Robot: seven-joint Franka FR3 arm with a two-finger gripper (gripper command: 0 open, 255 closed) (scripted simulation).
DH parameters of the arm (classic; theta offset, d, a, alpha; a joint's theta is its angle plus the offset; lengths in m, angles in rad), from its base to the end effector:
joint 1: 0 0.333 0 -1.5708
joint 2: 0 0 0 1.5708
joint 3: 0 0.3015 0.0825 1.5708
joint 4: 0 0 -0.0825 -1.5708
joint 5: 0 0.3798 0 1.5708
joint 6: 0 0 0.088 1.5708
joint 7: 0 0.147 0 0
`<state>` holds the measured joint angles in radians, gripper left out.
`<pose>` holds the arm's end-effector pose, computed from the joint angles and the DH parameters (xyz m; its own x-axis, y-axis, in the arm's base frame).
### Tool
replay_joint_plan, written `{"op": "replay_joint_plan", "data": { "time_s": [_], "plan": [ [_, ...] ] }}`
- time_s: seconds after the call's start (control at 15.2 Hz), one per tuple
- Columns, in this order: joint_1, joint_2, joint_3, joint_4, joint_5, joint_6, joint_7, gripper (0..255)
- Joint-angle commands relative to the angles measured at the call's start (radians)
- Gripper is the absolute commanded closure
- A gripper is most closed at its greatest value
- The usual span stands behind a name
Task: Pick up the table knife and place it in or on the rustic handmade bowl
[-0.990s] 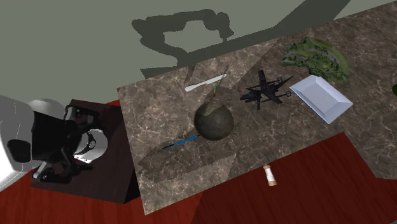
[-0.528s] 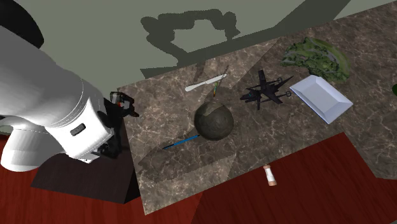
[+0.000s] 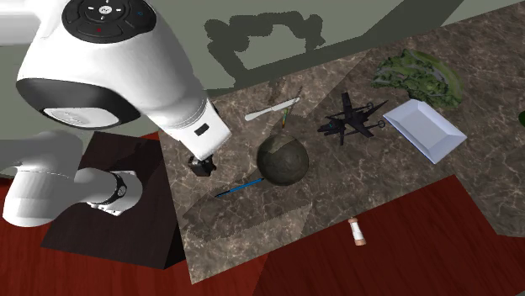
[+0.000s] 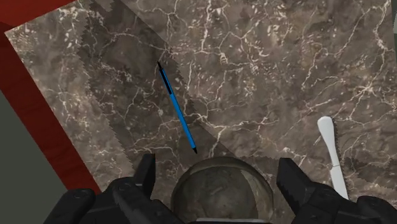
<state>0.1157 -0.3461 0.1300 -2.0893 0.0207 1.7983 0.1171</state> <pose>0.4446 0.1189 0.5173 0.9915 0.1180 0.0549 0.1172 -0.9930 0.0173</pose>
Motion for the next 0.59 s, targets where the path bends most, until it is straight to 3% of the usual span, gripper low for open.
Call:
{"op": "replay_joint_plan", "data": {
  "time_s": [0.0,0.53],
  "plan": [
    [0.008,0.069,0.015,0.036,-0.004,0.015,0.002,0],
    [0.062,0.348,0.094,0.220,-0.038,0.033,0.054,0]
  ]
}}
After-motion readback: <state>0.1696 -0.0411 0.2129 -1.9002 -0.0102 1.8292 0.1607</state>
